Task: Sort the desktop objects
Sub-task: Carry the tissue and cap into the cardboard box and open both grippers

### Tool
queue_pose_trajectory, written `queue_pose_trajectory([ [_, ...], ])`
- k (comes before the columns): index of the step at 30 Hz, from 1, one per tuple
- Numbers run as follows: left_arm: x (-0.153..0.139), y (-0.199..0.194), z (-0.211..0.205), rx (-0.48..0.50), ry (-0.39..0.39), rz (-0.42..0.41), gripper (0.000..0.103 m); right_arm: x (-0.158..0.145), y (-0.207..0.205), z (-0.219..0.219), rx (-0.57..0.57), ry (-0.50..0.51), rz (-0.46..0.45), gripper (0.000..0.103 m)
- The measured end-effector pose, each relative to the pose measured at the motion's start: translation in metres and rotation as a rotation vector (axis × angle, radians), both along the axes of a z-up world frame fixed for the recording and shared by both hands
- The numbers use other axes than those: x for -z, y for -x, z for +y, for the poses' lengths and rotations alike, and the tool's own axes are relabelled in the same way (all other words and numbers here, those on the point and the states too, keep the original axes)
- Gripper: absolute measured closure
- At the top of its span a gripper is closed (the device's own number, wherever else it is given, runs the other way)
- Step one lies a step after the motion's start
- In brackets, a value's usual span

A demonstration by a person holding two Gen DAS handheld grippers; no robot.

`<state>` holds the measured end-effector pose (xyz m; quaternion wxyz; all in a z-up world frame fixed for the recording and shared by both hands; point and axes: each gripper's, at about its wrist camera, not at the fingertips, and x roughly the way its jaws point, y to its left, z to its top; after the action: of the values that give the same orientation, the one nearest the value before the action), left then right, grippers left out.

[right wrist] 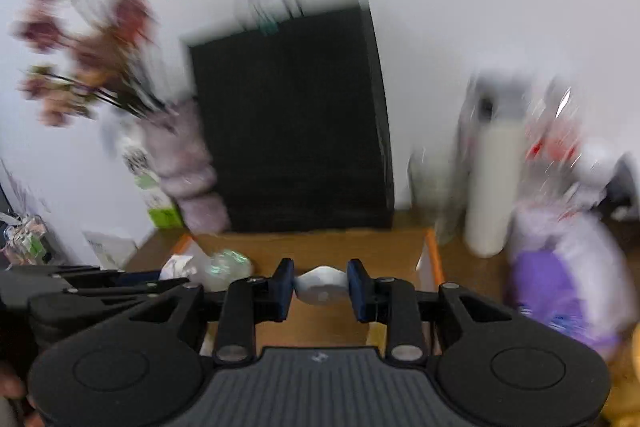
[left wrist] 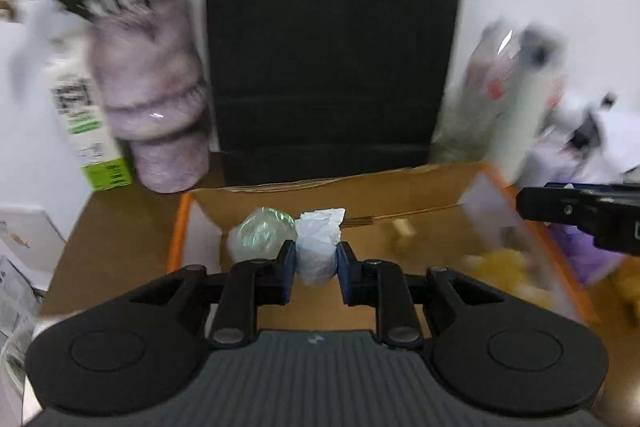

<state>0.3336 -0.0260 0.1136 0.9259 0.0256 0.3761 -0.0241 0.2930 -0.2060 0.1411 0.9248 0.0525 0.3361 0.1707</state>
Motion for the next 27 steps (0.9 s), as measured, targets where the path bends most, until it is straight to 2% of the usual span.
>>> queue_pose_trajectory([
  [2,0.025,-0.039,-0.002,-0.012,-0.033,0.066,0.081,0.023,-0.051,0.006,0.027,0.032,0.104,0.075],
  [5,0.051,-0.071,0.001,-0.065,0.014,0.163,0.079,0.059,-0.108,0.022,0.051,0.116,0.236,0.075],
  [7,0.054,-0.076,0.004,-0.099,0.018,0.147,0.069,0.075,-0.131,0.029,0.079,0.141,0.278,0.075],
  [8,0.054,-0.075,0.004,-0.104,0.028,0.135,0.054,0.081,-0.139,0.033,0.088,0.168,0.287,0.073],
  [9,0.053,-0.074,0.004,-0.087,0.038,0.125,0.049,0.085,-0.146,0.036,0.100,0.180,0.299,0.067],
  [10,0.052,-0.072,0.004,-0.066,0.040,0.117,0.049,0.088,-0.150,0.036,0.117,0.181,0.322,0.050],
  [11,0.049,-0.070,0.003,-0.050,0.031,0.112,0.048,0.089,-0.151,0.034,0.126,0.172,0.319,0.042],
  [13,0.041,-0.068,0.006,-0.049,0.013,0.097,0.045,0.082,-0.146,0.029,0.134,0.164,0.279,0.040],
  [16,0.021,-0.060,0.014,-0.061,0.040,0.073,0.039,0.067,-0.134,0.020,0.143,0.142,0.254,0.035],
  [19,-0.001,-0.043,0.022,-0.087,0.047,0.054,0.033,0.051,-0.115,0.019,0.143,0.179,0.229,0.032],
  [21,-0.008,-0.024,0.026,-0.109,0.032,0.038,0.020,0.041,-0.100,0.017,0.142,0.190,0.217,0.031],
  [27,-0.008,0.047,0.023,-0.106,-0.014,0.040,0.019,0.028,-0.032,0.012,0.110,0.159,0.183,0.026],
])
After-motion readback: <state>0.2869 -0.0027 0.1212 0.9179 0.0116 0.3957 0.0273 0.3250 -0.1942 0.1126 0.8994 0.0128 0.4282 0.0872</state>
